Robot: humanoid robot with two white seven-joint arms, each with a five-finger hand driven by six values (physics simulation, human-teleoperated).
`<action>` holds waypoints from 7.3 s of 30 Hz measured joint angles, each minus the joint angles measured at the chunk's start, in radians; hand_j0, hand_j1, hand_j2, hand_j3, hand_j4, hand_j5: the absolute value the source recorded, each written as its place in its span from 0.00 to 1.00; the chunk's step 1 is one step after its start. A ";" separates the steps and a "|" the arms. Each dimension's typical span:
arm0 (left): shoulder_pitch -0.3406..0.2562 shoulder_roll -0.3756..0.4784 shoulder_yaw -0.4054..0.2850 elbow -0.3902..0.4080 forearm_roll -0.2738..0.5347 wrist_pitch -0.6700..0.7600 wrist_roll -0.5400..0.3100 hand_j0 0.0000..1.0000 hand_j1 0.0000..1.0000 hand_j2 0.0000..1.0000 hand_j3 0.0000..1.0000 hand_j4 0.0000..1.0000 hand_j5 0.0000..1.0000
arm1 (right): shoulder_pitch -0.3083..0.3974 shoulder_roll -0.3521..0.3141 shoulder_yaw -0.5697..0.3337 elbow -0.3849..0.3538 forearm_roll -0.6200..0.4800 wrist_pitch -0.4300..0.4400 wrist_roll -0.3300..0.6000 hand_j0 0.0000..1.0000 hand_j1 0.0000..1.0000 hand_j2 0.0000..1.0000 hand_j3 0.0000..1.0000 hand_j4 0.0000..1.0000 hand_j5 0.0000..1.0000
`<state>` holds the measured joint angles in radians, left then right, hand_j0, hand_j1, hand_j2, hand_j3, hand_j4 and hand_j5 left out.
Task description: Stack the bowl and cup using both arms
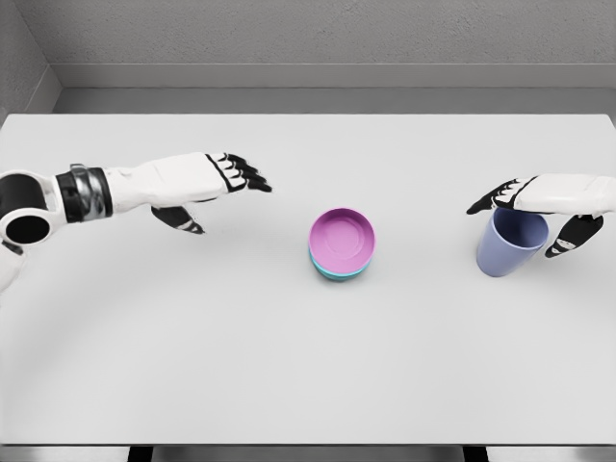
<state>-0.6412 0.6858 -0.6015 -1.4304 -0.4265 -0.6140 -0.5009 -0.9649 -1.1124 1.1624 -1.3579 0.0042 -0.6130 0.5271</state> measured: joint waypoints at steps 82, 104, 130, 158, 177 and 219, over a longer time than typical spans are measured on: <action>0.133 0.088 0.205 0.047 0.051 0.001 -0.008 1.00 1.00 1.00 1.00 1.00 1.00 | -0.046 -0.004 0.002 -0.052 0.004 0.000 0.001 0.67 0.67 0.67 0.67 0.67 0.67; 0.132 0.070 0.205 0.062 0.050 0.001 -0.010 1.00 1.00 1.00 1.00 1.00 1.00 | -0.073 -0.004 -0.001 -0.116 0.004 -0.001 -0.001 0.67 0.67 0.67 0.67 0.67 0.67; 0.132 0.067 0.205 0.062 0.052 0.001 -0.010 1.00 1.00 1.00 1.00 1.00 1.00 | -0.140 -0.001 -0.010 -0.245 0.003 -0.001 0.001 0.67 0.67 0.67 0.67 0.67 0.67; 0.129 0.051 0.205 0.065 0.048 0.001 -0.010 1.00 1.00 1.00 1.00 1.00 1.00 | -0.172 0.031 -0.004 -0.321 0.003 -0.001 0.001 0.67 0.67 0.67 0.67 0.67 0.67; 0.129 0.050 0.206 0.065 0.049 0.001 -0.010 1.00 1.00 1.00 1.00 1.00 1.00 | -0.193 0.074 -0.002 -0.334 0.002 0.000 0.002 0.67 0.67 0.67 0.67 0.67 0.67; 0.127 0.045 0.207 0.065 0.049 0.001 -0.010 1.00 1.00 1.00 1.00 1.00 1.00 | -0.242 0.212 0.010 -0.336 -0.006 -0.001 0.013 0.67 0.67 0.67 0.67 0.67 0.67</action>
<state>-0.5139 0.7308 -0.3947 -1.3651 -0.3779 -0.6133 -0.5113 -1.2072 -0.9004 1.1726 -1.6938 -0.0014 -0.6137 0.5405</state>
